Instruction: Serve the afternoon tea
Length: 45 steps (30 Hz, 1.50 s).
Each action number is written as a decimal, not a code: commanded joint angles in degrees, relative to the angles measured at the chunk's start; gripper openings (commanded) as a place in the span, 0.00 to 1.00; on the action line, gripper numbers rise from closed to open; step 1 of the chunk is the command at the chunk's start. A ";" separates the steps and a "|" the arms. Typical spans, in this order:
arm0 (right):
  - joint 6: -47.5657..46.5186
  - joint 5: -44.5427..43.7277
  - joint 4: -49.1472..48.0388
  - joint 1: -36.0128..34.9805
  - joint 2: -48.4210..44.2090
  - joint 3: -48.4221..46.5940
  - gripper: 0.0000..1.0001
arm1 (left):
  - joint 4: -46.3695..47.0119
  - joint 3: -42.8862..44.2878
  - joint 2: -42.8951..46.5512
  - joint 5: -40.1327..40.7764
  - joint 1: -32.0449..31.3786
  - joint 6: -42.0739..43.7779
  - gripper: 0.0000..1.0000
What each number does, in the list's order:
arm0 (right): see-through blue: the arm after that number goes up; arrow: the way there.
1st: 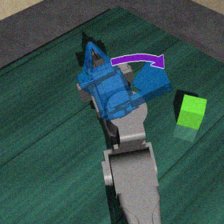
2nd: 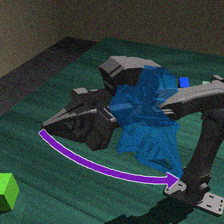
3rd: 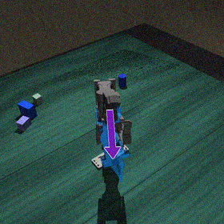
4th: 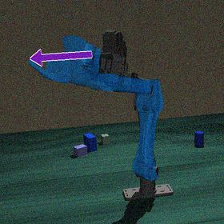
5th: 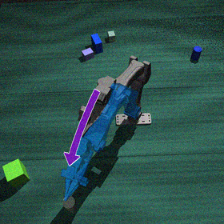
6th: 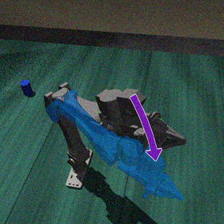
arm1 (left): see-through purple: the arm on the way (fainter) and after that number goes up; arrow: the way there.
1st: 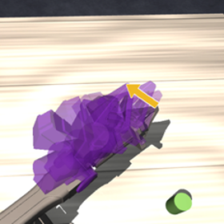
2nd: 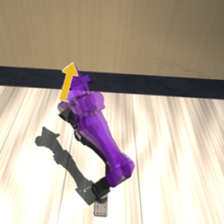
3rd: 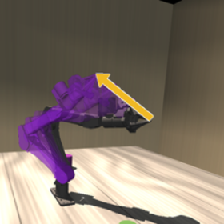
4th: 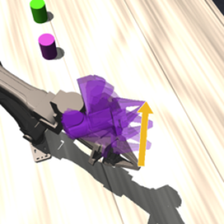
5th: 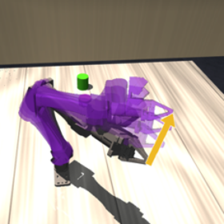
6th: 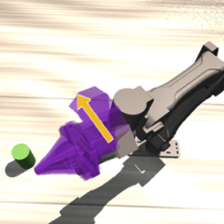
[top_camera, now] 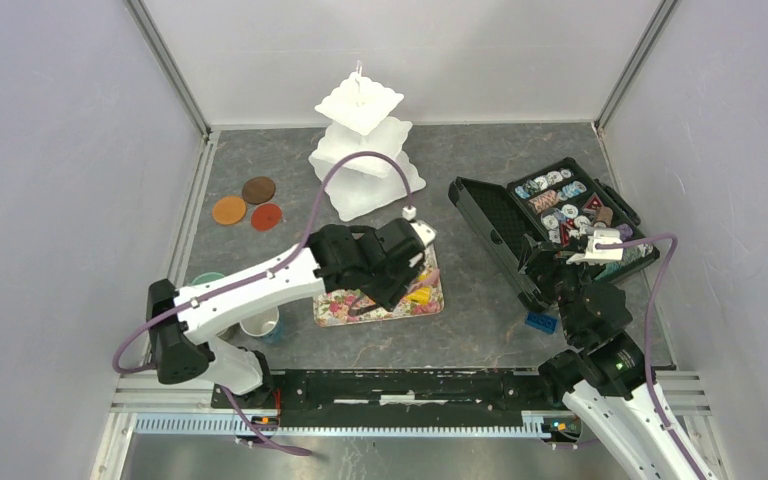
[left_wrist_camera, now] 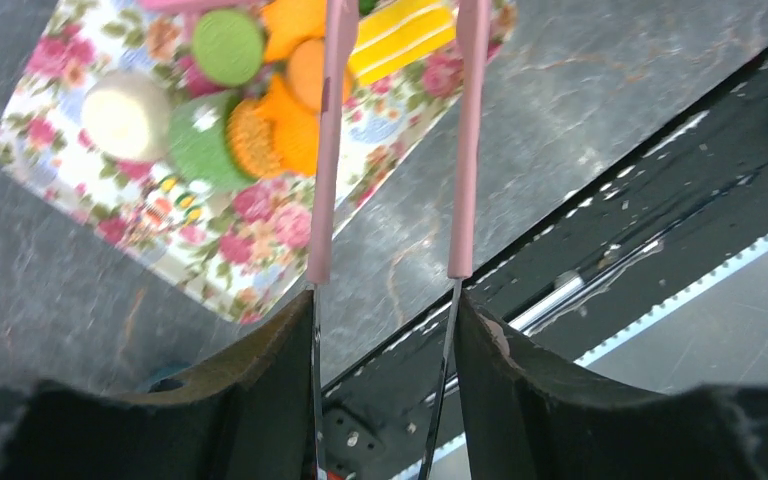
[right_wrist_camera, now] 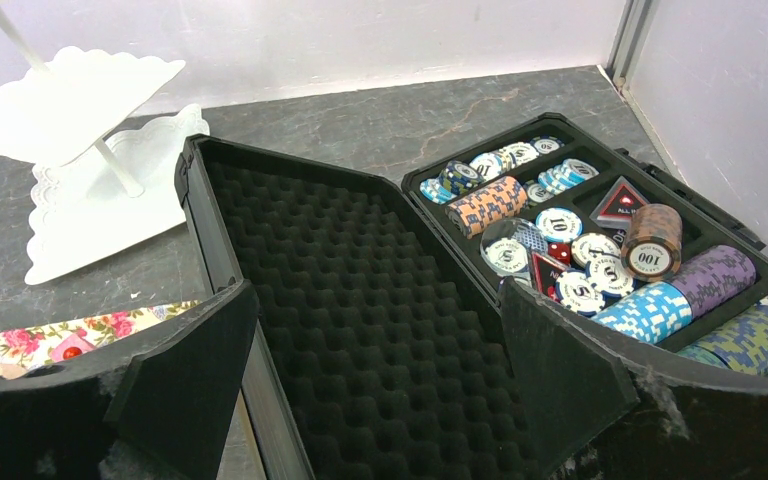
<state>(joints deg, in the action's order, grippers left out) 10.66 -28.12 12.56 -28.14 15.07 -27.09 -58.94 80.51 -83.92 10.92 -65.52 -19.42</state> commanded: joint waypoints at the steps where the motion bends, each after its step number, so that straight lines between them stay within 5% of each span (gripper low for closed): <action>1: -0.35 0.04 -2.09 -0.27 0.02 -2.18 0.98 | -8.24 2.21 3.31 -0.90 5.25 2.92 0.57; 16: -0.99 -0.21 -2.89 -0.25 0.42 -2.06 0.98 | -1.82 -1.81 0.48 -3.63 18.50 6.88 0.55; 45: 0.61 0.35 -2.75 -0.29 0.80 -1.45 0.98 | 3.09 -2.87 -4.33 -9.95 25.09 13.44 0.59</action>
<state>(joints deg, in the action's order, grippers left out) 10.59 -27.90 11.25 -28.14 15.66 -27.09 -58.11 77.43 -87.74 3.25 -40.80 -9.67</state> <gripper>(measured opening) 0.978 0.588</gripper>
